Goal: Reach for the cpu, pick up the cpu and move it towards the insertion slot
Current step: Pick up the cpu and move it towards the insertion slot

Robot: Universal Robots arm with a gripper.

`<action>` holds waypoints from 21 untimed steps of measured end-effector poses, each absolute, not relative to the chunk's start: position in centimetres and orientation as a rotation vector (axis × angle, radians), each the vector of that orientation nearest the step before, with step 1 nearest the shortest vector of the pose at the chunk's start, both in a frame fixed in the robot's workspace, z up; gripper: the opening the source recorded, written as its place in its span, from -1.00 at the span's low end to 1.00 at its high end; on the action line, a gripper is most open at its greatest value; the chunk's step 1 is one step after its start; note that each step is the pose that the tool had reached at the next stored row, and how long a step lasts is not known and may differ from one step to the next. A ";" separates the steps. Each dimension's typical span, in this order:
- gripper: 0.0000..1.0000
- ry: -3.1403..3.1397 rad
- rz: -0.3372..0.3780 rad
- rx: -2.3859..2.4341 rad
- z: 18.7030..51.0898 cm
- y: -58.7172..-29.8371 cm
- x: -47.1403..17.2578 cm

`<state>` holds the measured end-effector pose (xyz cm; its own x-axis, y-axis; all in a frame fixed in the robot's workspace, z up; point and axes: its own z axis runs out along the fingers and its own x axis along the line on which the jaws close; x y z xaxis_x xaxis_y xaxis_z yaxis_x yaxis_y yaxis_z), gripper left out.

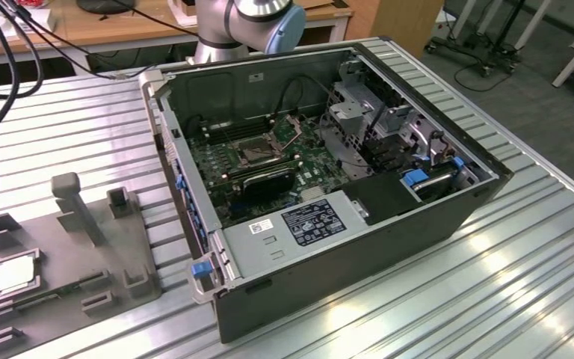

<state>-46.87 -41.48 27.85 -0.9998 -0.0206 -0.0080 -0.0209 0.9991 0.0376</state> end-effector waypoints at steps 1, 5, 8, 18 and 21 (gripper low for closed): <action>0.22 3.133 0.059 -0.033 27.8 -41.6 -46.9; 0.22 3.133 0.059 -0.046 27.6 -42.0 -46.9; 0.22 3.133 0.058 -0.056 27.5 -42.3 -46.9; 0.22 3.133 0.044 -0.056 27.2 -42.9 -46.9; 0.22 3.133 0.044 -0.056 27.1 -43.2 -46.9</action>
